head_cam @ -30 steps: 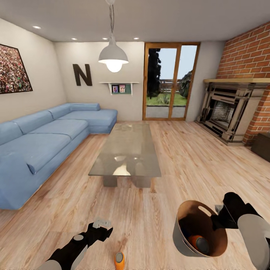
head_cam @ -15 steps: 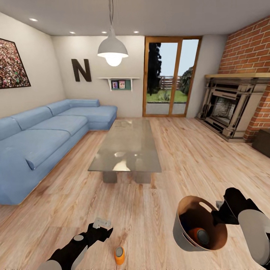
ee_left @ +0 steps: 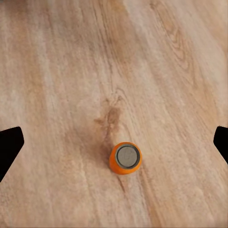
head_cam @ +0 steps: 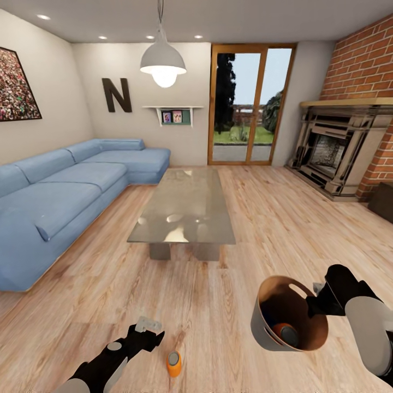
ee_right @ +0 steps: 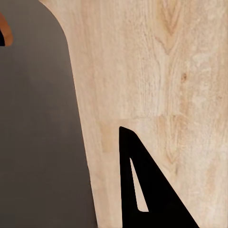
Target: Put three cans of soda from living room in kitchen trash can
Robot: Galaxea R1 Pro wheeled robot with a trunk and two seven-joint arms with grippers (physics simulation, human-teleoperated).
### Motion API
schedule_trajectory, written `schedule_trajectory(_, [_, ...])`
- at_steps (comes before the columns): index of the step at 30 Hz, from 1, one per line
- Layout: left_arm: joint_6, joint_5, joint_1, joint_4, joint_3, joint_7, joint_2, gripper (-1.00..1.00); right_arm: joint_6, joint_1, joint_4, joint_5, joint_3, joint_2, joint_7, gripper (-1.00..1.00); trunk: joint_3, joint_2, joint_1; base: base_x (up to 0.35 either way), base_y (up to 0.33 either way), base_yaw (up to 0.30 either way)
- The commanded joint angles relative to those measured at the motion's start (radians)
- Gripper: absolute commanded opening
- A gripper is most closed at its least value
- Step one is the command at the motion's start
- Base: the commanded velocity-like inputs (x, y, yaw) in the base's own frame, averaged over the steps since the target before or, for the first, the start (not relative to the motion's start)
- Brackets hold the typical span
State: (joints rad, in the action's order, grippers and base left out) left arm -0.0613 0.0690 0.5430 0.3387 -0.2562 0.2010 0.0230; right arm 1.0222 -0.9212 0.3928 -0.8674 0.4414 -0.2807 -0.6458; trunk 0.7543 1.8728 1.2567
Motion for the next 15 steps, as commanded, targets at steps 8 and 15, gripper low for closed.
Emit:
schedule_trajectory(8, [0.0,0.0,0.0,0.0,0.0,0.0,0.0,1.0,0.006,-0.011,0.0,0.019,0.002,0.001,0.001,-1.0,0.038,0.056,0.031,0.0,0.0,0.0])
schedule_trajectory(15, [0.0,0.0,0.0,0.0,0.0,0.001,-0.003,1.0,0.007,-0.039,0.0,0.019,0.001,0.002,0.001,-1.0,0.071,0.105,0.058,0.0,0.0,0.0])
